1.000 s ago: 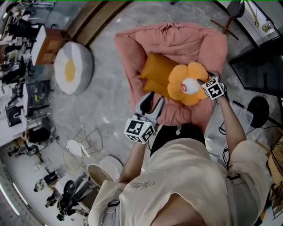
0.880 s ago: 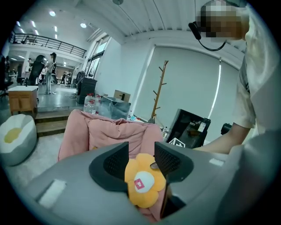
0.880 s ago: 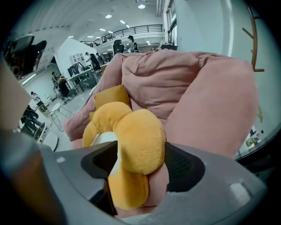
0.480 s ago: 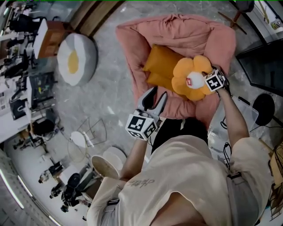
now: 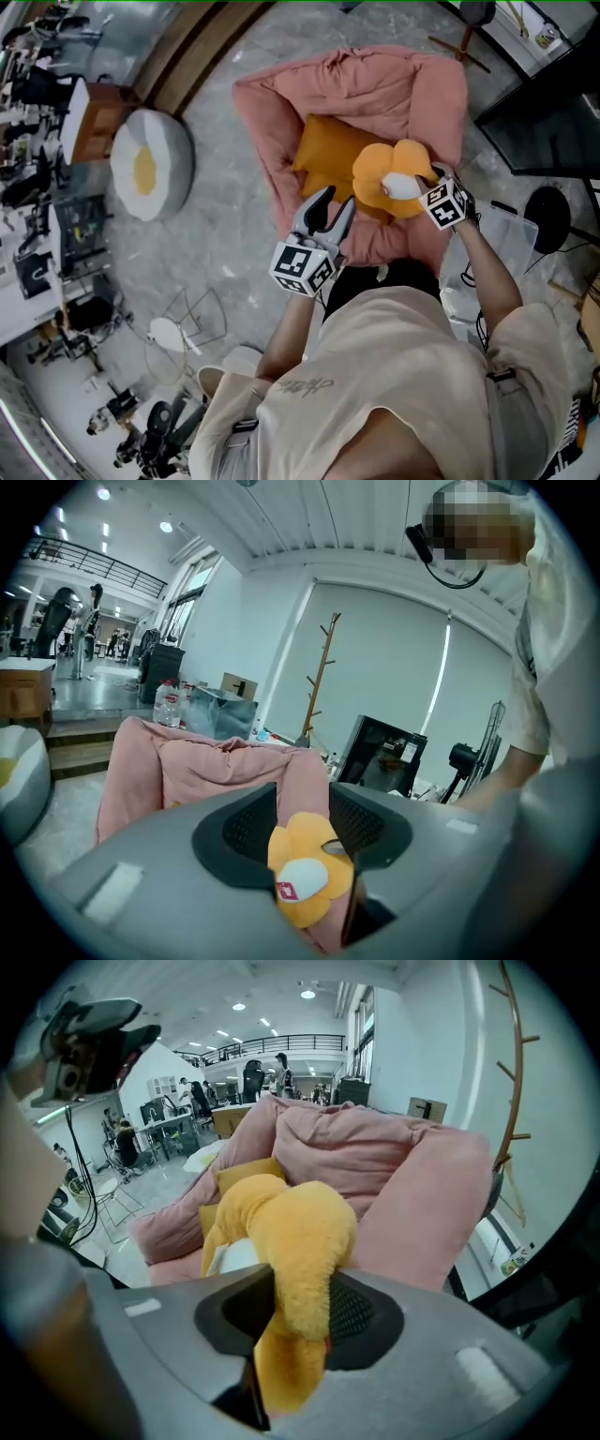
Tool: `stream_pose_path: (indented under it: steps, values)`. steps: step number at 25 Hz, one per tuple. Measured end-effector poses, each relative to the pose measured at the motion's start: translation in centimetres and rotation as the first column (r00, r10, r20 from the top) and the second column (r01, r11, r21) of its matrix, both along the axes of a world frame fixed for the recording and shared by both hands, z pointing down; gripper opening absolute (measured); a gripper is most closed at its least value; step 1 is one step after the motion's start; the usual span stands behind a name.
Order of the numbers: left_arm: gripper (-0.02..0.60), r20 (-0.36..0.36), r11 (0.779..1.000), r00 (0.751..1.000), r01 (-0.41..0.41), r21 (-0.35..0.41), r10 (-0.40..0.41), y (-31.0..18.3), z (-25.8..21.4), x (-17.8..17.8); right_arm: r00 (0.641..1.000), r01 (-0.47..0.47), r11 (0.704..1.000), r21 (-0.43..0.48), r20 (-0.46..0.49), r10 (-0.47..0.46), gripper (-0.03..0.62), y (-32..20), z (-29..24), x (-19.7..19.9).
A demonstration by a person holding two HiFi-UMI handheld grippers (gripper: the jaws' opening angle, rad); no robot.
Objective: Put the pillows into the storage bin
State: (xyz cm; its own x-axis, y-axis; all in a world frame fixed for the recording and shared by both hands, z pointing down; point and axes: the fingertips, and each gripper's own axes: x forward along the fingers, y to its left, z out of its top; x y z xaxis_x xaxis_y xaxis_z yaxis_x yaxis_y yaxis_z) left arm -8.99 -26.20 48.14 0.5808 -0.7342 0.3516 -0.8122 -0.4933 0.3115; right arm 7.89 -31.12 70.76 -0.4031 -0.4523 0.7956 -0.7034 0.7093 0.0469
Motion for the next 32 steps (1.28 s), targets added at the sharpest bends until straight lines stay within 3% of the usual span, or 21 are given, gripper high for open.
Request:
stream_pose_path:
  steps: [4, 8, 11, 17, 20, 25, 32]
  values:
    - [0.175, -0.018, 0.998, 0.999, -0.051, 0.027, 0.052, 0.8, -0.6, -0.6, 0.996, -0.085, 0.995, 0.061, -0.012, 0.086, 0.13, 2.5, -3.4, 1.2]
    - [0.17, -0.008, 0.991, 0.994, -0.11, 0.071, 0.111, 1.6, -0.6, -0.9, 0.976, -0.214, 0.97, 0.116, -0.017, 0.217, 0.129, 5.1, -5.8, 3.5]
    - [0.169, 0.015, 0.982, 0.987, -0.159, 0.098, 0.158, 2.1, -1.2, -1.1, 0.953, -0.294, 0.943, 0.155, -0.024, 0.301, 0.129, 6.8, -7.9, 4.9]
    - [0.167, -0.012, 0.96, 0.967, -0.251, 0.126, 0.255, 3.5, -1.6, -0.8, 0.883, -0.457, 0.867, 0.198, -0.017, 0.469, 0.129, 10.9, -10.0, 7.4]
    - [0.167, -0.024, 0.94, 0.947, -0.315, 0.13, 0.321, 4.5, -1.4, 0.4, 0.821, -0.559, 0.805, 0.201, -0.005, 0.571, 0.129, 14.2, -10.3, 9.6]
    - [0.167, -0.025, 0.891, 0.896, -0.438, 0.123, 0.444, 6.0, -0.7, 1.4, 0.679, -0.718, 0.665, 0.206, -0.004, 0.734, 0.129, 21.2, -10.9, 12.0]
    - [0.167, -0.038, 0.827, 0.828, -0.554, 0.101, 0.559, 8.1, 1.2, 4.0, 0.481, -0.855, 0.476, 0.206, -0.029, 0.876, 0.129, 31.4, -10.8, 15.7]
